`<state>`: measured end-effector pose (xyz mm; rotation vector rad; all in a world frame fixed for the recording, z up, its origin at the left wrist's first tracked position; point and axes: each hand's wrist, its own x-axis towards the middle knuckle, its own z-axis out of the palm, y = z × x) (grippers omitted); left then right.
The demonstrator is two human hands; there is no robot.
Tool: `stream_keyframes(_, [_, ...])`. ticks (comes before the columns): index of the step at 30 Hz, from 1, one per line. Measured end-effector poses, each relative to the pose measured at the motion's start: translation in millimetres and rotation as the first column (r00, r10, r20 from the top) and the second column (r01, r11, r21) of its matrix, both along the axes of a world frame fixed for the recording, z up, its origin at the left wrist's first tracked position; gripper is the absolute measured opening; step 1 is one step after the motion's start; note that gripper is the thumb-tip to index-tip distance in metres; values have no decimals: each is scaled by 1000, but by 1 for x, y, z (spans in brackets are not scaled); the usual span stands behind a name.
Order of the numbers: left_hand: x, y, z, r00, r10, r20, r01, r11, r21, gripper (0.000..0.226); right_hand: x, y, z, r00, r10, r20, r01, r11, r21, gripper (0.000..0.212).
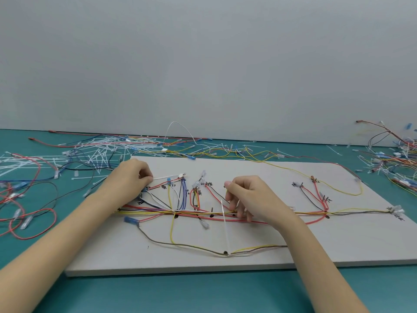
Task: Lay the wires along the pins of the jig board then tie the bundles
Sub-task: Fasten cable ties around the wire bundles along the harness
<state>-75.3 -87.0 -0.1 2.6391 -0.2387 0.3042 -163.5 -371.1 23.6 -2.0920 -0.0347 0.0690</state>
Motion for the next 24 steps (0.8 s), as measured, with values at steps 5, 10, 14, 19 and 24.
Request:
stream_keyframes(5, [1, -2, -4, 1000, 16, 7, -16, 1000, -26, 7, 1, 0, 0, 1000, 0, -3, 0, 1000, -16, 37])
stream_keyframes(10, [-1, -3, -2, 993, 26, 114, -11, 992, -128, 8, 1, 0, -1, 1000, 1, 4, -1, 1000, -27, 37])
stream_keyframes(14, [-12, -8, 13, 950, -8, 313, 70, 980, -189, 8, 1, 0, 0, 997, -30, 70, 28, 999, 29, 33])
stream_keyframes(19, [-44, -29, 35, 886, -83, 456, 240, 923, -300, 5, -3, 4, 9, 973, -72, 219, 17, 970, 243, 23])
stream_keyframes(24, [-72, -56, 41, 884, -135, 448, 349, 828, -440, 11, -12, 12, 16, 975, 7, 221, -87, 931, 353, 14])
